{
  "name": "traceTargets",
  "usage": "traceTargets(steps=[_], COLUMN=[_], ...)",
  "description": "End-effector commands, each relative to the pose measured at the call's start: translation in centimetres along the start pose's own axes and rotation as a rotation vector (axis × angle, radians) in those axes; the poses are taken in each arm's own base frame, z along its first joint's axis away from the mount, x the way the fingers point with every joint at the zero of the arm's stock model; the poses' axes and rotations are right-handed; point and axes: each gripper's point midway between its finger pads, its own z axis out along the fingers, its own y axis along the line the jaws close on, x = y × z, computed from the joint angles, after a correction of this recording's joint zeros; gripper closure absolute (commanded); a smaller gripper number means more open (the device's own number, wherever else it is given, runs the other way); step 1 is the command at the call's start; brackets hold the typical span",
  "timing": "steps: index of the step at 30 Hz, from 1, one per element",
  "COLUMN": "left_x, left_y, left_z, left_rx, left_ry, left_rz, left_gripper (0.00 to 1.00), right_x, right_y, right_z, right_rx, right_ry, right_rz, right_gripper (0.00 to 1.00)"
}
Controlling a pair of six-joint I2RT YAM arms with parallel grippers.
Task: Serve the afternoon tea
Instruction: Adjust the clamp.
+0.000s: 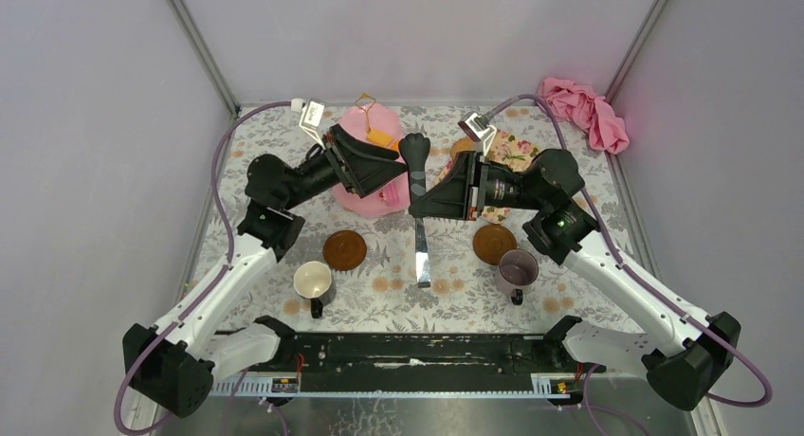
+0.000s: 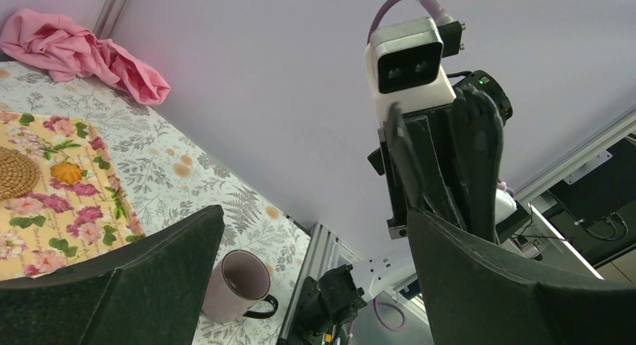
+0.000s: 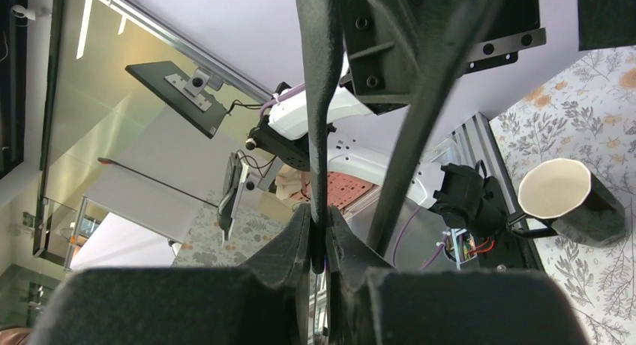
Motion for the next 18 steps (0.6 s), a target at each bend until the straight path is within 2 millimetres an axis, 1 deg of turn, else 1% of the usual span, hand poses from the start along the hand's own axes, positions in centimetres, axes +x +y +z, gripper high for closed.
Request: traceTargets(steps=[1,5,9,18], left_x=[0.0,0.5,0.4,-0.6], left_y=[-1.6,-1.5,-1.7,-1.7], left_z=[-0.7,-1.3,-1.3,-0.2], left_rx=[0.034,0.018,0.025,0.051], left_ry=[0.005,0.007,0.000,-0.020], left_rz=[0.065,0.071,0.068,0.028], left_gripper=[0.00,0.00,0.00,0.00], right_x=[-1.0,-1.2,-1.3,-0.9], right_y=[2.2,2.0,1.9,1.1], right_z=[0.1,0.3,0.4,0.7], right_rx=[-0.036,-0.036,-0.039,-0.059], right_ry=[-0.029,-0.032,-0.030,-0.015], right_rz=[-0.078,-0.081,-0.074,-0.044], right_gripper=[1.00,1.00,1.00,1.00])
